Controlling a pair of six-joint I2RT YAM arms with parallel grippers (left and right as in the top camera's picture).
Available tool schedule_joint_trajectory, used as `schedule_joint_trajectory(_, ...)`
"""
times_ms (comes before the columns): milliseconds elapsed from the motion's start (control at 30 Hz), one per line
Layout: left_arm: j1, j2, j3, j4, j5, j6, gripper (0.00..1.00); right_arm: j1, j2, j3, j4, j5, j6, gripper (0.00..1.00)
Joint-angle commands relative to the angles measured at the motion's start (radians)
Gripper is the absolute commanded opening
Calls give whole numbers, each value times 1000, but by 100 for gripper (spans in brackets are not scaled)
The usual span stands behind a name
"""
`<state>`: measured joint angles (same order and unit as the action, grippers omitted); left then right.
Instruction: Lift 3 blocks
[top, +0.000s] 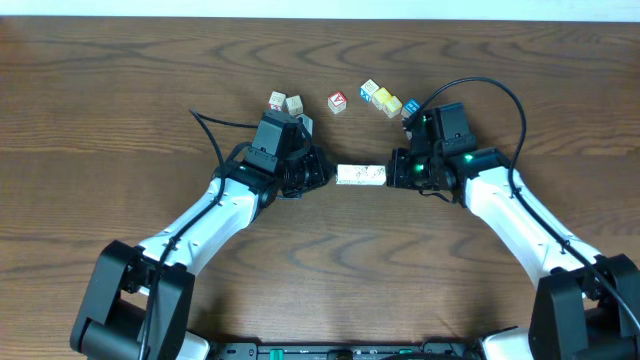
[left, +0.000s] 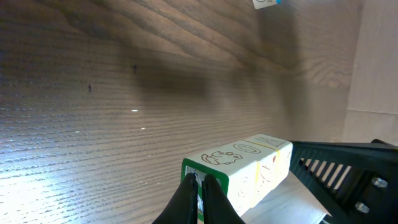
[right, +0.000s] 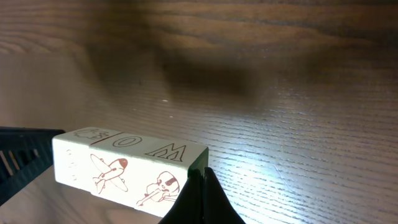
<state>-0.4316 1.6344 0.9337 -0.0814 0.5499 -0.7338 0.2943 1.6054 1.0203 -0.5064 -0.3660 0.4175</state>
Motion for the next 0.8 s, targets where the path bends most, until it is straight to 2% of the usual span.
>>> schedule_joint_trajectory(0, -20, 14, 39, 14, 77, -5, 7, 48, 6, 26, 20, -136, 13, 1)
schedule_joint_trajectory(400, -48, 100, 38, 34, 75, -9, 7, 48, 7, 25, 19, -135, 12, 1)
schedule_joint_trajectory(767, -53, 103, 38, 58, 74, -21, 7, 48, 61, 12, 25, -121, 13, 1)
